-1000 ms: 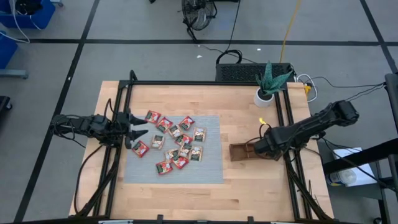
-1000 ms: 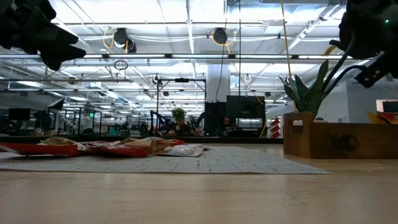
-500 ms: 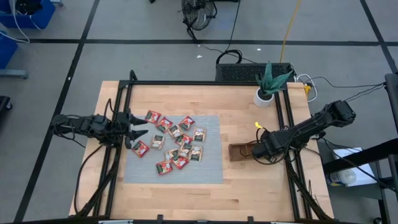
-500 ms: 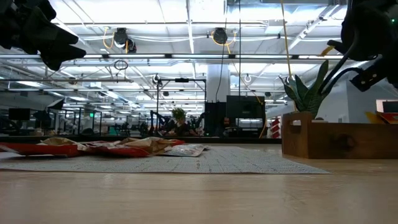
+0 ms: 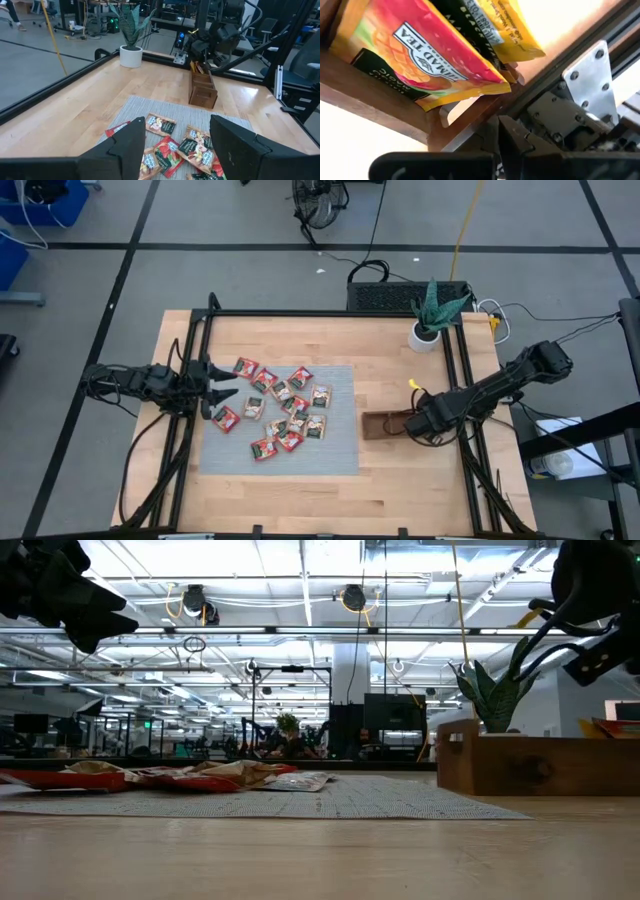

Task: Pick & Place Tea
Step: Adjust the wooden organizer on the table, then put the red tea bag into the middle section of the wooden organizer

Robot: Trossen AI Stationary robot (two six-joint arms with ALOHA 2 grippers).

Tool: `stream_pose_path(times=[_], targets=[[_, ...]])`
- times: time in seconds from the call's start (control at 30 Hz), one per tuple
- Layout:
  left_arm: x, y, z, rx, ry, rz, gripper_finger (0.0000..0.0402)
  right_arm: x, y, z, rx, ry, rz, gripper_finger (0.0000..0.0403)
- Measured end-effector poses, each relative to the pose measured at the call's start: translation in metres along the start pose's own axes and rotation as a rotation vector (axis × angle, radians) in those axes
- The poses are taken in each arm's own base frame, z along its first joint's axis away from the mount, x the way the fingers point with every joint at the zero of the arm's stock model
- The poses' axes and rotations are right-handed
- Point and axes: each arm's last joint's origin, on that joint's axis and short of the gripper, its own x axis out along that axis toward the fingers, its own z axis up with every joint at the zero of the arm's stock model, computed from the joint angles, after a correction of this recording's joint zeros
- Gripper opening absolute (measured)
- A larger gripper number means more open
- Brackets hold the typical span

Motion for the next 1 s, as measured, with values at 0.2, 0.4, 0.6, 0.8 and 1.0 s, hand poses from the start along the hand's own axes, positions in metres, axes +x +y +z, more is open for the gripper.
stream_pose_path(times=[0.2, 0.4, 0.6, 0.8, 1.0], targets=[[0.000, 0.000, 0.000, 0.000, 0.000, 0.000, 0.0223, 0.000, 0.002, 0.002, -0.025, -0.029, 0.021, 0.0000], [0.000, 0.000, 0.000, 0.000, 0.000, 0.000, 0.0223, -0.001, 0.013, 0.007, -0.075, -0.080, 0.135, 0.0000], [0.000, 0.000, 0.000, 0.001, 0.001, 0.000, 0.0223, -0.002, 0.014, 0.007, -0.104, -0.094, 0.158, 0.0000], [0.000, 0.000, 0.000, 0.000, 0.000, 0.000, 0.0223, -0.005, -0.002, -0.001, -0.016, -0.026, 0.044, 0.0000], [0.000, 0.000, 0.000, 0.000, 0.001, 0.000, 0.0223, -0.033, -0.016, -0.010, -0.038, -0.210, 0.073, 0.0000]])
